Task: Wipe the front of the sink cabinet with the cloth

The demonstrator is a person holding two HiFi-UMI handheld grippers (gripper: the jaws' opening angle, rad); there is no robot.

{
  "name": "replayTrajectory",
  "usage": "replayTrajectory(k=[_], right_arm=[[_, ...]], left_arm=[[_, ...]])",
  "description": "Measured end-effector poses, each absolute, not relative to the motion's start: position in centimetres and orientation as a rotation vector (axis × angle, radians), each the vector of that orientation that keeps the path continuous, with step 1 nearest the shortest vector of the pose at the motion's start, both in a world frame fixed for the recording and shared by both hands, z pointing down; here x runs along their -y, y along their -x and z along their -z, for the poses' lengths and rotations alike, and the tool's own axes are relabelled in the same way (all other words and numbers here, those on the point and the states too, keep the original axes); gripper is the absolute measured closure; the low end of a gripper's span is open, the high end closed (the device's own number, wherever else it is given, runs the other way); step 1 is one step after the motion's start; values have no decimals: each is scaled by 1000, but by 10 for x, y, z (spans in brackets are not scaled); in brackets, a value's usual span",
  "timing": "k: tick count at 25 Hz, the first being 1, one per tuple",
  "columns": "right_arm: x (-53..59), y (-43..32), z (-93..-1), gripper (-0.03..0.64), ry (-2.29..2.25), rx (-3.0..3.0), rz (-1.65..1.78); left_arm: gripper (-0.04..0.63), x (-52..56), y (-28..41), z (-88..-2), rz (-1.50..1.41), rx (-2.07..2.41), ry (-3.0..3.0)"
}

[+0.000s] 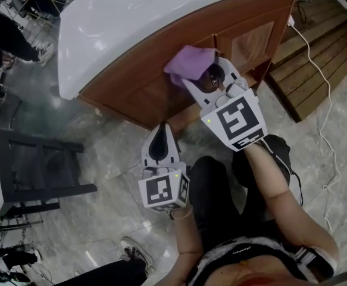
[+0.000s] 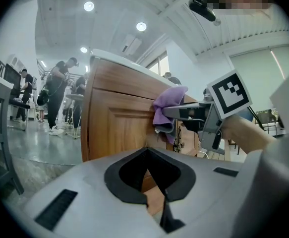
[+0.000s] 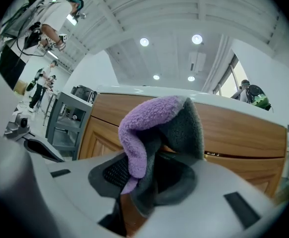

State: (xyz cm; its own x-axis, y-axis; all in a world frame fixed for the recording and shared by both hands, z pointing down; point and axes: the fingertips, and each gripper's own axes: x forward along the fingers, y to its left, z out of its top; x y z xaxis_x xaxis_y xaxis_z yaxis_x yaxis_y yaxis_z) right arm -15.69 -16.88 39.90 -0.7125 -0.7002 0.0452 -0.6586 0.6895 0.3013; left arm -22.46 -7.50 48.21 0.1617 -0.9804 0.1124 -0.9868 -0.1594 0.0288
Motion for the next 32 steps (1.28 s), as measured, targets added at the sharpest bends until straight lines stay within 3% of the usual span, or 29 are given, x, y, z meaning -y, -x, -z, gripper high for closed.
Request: replayTrajectory(k=[15, 32], right_arm=[[193, 103, -400, 453, -1254, 2661, 342], [194, 102, -399, 453, -1263, 2688, 338]], left_arm=[[595, 70, 222, -487, -101, 1961, -2315], [595, 62, 232, -491, -120, 1996, -2281]])
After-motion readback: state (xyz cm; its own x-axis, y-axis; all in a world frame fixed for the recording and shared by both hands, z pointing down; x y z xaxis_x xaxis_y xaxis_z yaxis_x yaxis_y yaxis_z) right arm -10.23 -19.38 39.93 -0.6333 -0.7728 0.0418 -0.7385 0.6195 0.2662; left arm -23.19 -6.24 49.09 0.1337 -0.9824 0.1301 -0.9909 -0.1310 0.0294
